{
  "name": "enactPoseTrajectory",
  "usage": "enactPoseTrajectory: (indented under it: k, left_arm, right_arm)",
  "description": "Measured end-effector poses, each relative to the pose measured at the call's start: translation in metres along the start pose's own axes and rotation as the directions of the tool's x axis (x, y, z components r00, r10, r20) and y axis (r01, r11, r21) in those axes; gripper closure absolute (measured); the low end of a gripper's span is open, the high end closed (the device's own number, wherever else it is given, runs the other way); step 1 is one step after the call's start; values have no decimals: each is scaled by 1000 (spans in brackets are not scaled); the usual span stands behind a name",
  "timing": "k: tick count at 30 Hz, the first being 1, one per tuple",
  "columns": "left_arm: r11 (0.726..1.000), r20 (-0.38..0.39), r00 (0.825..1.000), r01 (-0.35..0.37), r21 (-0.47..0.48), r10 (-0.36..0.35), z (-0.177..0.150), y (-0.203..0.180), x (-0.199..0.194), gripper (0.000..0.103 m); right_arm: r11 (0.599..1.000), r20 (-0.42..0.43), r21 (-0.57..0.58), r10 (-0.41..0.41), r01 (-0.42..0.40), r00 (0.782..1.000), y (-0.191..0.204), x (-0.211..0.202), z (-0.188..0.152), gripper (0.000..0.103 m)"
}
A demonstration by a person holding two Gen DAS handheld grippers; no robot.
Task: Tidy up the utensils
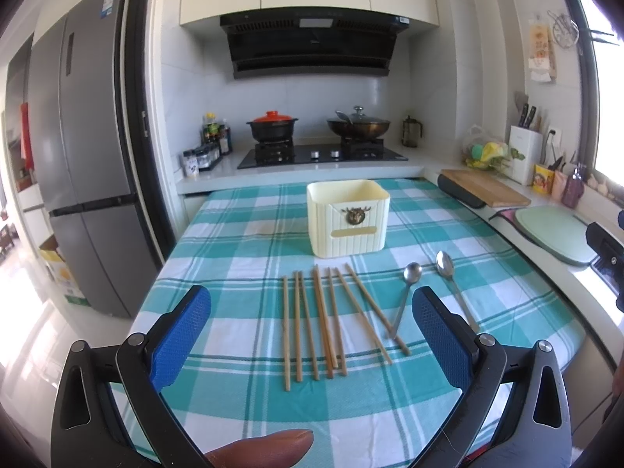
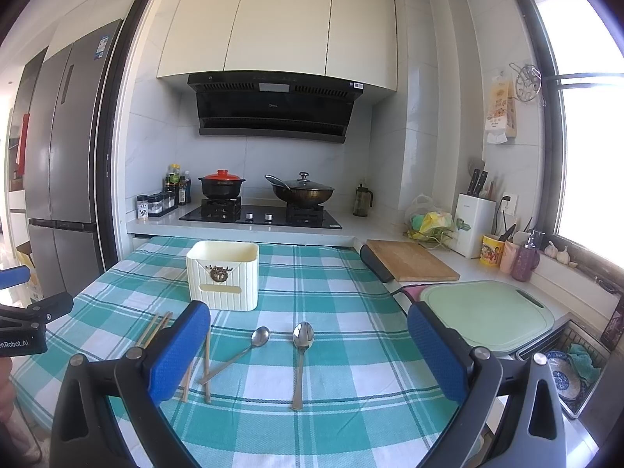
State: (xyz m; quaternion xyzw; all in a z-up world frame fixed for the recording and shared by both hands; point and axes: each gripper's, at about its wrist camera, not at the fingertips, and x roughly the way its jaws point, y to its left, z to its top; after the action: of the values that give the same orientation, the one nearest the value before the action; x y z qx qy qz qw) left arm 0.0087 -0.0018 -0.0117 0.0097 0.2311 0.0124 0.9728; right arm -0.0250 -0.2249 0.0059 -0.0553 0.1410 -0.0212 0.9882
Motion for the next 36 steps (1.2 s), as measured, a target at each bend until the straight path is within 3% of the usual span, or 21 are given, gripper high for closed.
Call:
enactPoseTrajectory:
  k: [26,31,36]
  left_arm:
    - [1000,-27,1000,-13,-19,12,-4,9,11,0]
    - [996,-104,994,-33,-78,25,-9,27,32,0]
    - [990,-190,978,-103,-100,83,-21,45,60,0]
  right_arm:
    - [1000,-11,6,2,-2,1000,0,4,-5,0]
    - [1000,-31,-5,12,-12,999,4,9,-8,0]
    - [1000,-48,-10,16,-17,999,7,15,-10,0]
